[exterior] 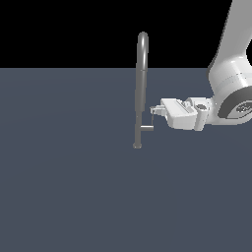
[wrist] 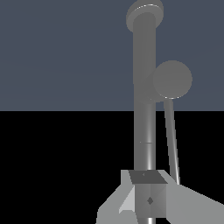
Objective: Turn on the faucet by rotating a designated handle.
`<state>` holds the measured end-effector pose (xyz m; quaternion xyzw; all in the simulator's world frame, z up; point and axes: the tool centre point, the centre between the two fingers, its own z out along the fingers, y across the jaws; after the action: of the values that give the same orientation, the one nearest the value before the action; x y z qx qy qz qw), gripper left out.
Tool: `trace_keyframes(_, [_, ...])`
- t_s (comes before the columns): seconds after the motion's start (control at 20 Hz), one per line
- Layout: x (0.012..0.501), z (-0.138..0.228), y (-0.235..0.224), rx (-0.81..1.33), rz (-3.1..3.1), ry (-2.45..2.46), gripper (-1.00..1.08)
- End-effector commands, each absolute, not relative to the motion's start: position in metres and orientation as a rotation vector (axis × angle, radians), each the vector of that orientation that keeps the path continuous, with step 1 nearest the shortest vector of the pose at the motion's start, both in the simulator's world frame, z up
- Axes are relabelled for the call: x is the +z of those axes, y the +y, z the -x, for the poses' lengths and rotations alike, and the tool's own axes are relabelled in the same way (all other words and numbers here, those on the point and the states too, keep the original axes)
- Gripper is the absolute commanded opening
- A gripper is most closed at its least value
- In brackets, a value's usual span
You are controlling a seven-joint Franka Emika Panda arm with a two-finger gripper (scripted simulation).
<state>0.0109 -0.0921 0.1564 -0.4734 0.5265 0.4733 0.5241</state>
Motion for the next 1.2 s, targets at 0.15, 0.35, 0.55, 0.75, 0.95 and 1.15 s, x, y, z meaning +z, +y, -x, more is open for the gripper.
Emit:
trace_keyframes(0.15, [0.156, 0.002, -0.091, 1.134, 1.133, 1.26, -1.0])
trace_keyframes(0.35, [0.155, 0.015, -0.089, 1.135, 1.133, 1.258, -1.0])
trace_keyframes(0.55, [0.155, 0.026, -0.088, 1.136, 1.133, 1.257, -1.0])
trace_keyframes(0.75, [0.15, 0.03, -0.088, 1.127, 1.138, 1.255, -1.0])
trace_keyframes(0.95, [0.139, 0.047, -0.086, 1.134, 1.135, 1.256, -1.0])
trace_keyframes(1.15, [0.141, 0.043, -0.086, 1.116, 1.145, 1.247, -1.0])
